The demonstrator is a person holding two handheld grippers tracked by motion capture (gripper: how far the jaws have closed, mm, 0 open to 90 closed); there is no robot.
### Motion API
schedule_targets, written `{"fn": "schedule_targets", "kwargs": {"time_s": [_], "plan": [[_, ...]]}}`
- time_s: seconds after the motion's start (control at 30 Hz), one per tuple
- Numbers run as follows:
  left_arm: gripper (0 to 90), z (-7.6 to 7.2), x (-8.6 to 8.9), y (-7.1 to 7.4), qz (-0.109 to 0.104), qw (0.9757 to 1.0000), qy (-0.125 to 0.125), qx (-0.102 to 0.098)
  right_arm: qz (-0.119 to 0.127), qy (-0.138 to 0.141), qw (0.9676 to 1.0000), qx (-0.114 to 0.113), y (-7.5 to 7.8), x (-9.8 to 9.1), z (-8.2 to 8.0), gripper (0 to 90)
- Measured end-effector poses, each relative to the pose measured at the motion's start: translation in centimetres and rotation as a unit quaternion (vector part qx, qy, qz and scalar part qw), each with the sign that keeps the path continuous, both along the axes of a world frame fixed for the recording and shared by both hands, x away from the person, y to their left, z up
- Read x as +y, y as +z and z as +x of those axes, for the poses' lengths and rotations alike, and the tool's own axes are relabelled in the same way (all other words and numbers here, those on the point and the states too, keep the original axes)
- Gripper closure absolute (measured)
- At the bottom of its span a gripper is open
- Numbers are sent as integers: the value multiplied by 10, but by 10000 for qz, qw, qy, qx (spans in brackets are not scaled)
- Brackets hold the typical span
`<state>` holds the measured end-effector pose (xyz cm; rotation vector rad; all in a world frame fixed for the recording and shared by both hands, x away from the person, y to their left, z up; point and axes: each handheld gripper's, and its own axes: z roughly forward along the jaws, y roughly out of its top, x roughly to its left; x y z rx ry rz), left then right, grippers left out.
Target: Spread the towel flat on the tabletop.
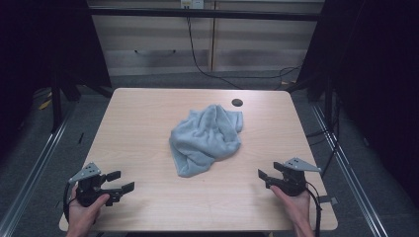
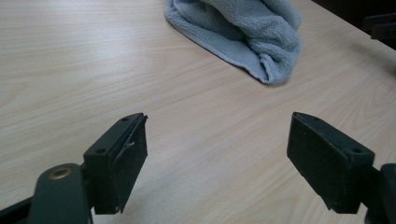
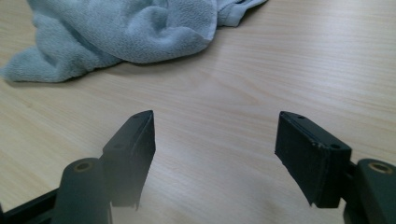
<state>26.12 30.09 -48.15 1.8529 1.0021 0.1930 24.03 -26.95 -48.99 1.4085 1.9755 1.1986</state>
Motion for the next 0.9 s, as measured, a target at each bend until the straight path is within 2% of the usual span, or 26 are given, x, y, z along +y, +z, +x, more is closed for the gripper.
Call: {"fn": "schedule_targets", "kwargs": {"time_s": [0.23,0.37,0.4,0.43,0.47,0.57,0.63,0.7,0.73,0.77,0.8,0.87,0.9], "plan": [[219,3,1,-1,87,10000,-28,15,207,343,9991,157,2,7,-4,370],[225,1,0,0,73,10000,-56,4,174,517,9984,177,5,13,-4,394],[228,1,-1,0,71,10000,-55,0,180,705,9971,202,7,17,-2,474],[229,2,-1,0,94,9999,-77,-8,122,822,9963,207,8,20,0,480],[229,2,-1,0,110,9999,-92,1,122,822,9963,207,8,20,0,480],[245,3,-2,-1,145,9999,-57,-27,134,1100,9933,321,13,30,6,475],[245,5,-2,0,133,9999,13,-32,146,1150,9927,342,14,32,8,471],[245,6,-3,0,152,9999,27,-41,168,1206,9919,370,16,36,15,460],[248,7,-2,0,150,9999,24,-43,196,1255,9913,349,20,41,25,432],[248,6,-3,0,108,9999,56,-46,196,1255,9913,349,20,41,25,432],[253,6,-2,1,93,9999,21,-68,201,1334,9902,354,24,47,35,398],[254,5,-2,1,90,9999,23,-69,148,1333,9903,363,27,50,41,377],[254,5,-2,1,104,9999,-2,-69,73,1414,9893,363,31,57,52,367]]}}
